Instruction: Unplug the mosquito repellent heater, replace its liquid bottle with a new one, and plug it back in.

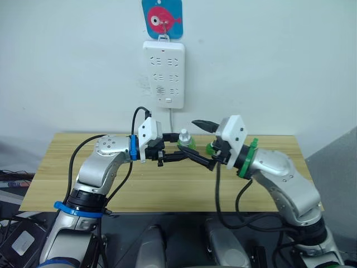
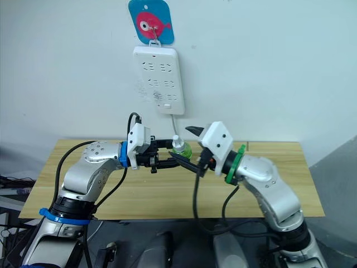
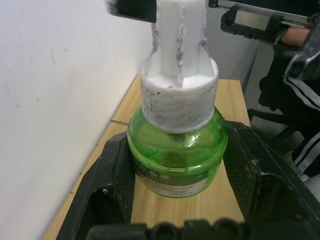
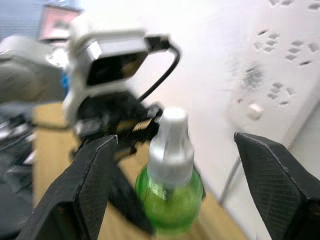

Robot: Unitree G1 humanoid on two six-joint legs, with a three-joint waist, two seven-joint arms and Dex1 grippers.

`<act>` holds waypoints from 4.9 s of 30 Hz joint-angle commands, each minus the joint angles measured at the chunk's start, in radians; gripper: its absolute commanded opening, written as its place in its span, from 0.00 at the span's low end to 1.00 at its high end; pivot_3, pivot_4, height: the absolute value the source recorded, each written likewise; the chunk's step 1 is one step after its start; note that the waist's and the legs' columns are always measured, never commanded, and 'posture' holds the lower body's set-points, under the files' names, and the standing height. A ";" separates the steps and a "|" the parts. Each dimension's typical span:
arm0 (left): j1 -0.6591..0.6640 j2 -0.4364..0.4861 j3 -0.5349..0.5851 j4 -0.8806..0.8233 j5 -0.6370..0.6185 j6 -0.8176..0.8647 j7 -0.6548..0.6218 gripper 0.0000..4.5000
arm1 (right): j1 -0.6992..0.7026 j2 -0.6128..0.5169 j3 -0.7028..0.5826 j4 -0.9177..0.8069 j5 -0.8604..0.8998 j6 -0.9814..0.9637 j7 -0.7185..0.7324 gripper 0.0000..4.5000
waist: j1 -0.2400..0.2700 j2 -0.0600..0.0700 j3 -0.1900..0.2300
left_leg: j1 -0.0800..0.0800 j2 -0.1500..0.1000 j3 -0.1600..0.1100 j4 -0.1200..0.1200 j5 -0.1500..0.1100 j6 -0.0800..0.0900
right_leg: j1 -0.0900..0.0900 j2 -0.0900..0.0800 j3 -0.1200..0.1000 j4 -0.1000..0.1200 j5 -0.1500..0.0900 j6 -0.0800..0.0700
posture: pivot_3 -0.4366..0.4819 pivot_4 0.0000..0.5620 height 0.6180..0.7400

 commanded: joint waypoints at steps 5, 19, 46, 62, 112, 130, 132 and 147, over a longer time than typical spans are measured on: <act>-0.026 0.001 -0.001 -0.012 0.004 -0.030 -0.020 0.51 | -0.007 0.023 0.037 -0.003 -0.049 0.004 -0.066 0.49 | 0.000 0.000 -0.005 | 0.000 -0.001 -0.001 -0.001 0.000 0.000 | 0.000 0.000 0.000 0.000 0.000 0.000 | 0.29 0.29 0.87; 0.021 0.049 -0.020 -0.083 0.000 -0.064 -0.123 0.51 | -0.350 -0.193 0.019 0.437 0.189 -0.138 0.653 0.22 | -0.003 0.000 -0.005 | 0.003 0.000 0.000 -0.002 0.000 0.001 | 0.003 0.000 0.000 -0.001 0.000 0.000 | 0.31 0.29 0.87; 0.039 0.019 -0.025 -0.107 -0.012 -0.056 -0.067 0.51 | -0.111 -0.055 0.014 0.116 0.053 -0.043 0.136 1.00 | -0.004 0.001 -0.006 | 0.006 0.001 0.001 -0.002 0.000 0.000 | 0.006 0.001 0.001 -0.001 0.000 0.000 | 0.28 0.29 0.87; 0.055 0.031 -0.014 -0.114 -0.017 -0.051 -0.064 0.51 | -0.092 -0.317 -0.170 0.038 0.307 0.126 0.327 1.00 | -0.003 0.001 -0.006 | 0.010 0.000 0.000 -0.003 0.000 0.001 | 0.011 0.001 0.001 -0.003 0.000 0.000 | 0.29 0.31 0.87; 0.063 0.034 -0.019 -0.111 0.004 -0.070 -0.069 0.51 | -0.240 -0.222 -0.045 0.127 0.300 0.090 0.291 0.31 | 0.001 0.001 -0.006 | 0.011 0.002 -0.001 -0.005 0.000 0.001 | 0.014 0.004 0.000 -0.008 -0.001 0.000 | 0.32 0.29 0.87; 0.216 0.124 0.038 -0.068 0.049 -0.128 -0.043 0.51 | -0.064 -0.284 -0.098 0.215 0.124 -0.208 0.250 0.06 | 0.008 0.000 -0.006 | 0.012 0.002 -0.001 -0.011 0.000 0.001 | 0.015 0.004 0.000 -0.015 -0.001 0.000 | 0.32 0.33 0.87; 0.248 0.143 0.052 -0.094 0.044 -0.120 -0.036 0.51 | 0.025 -0.239 -0.064 0.306 0.008 -0.373 0.197 0.06 | 0.008 0.000 -0.006 | 0.012 0.002 0.001 -0.013 0.000 0.001 | 0.015 0.002 0.001 -0.018 -0.001 0.000 | 0.33 0.34 0.87; 0.385 0.249 0.105 -0.259 -0.002 -0.031 -0.036 0.51 | 0.049 0.051 -0.037 1.153 -0.237 -0.905 0.051 0.06 | 0.054 0.005 -0.002 | 0.016 0.002 0.005 -0.016 0.000 0.001 | 0.016 0.001 0.003 -0.018 -0.001 -0.001 | 0.45 0.43 0.87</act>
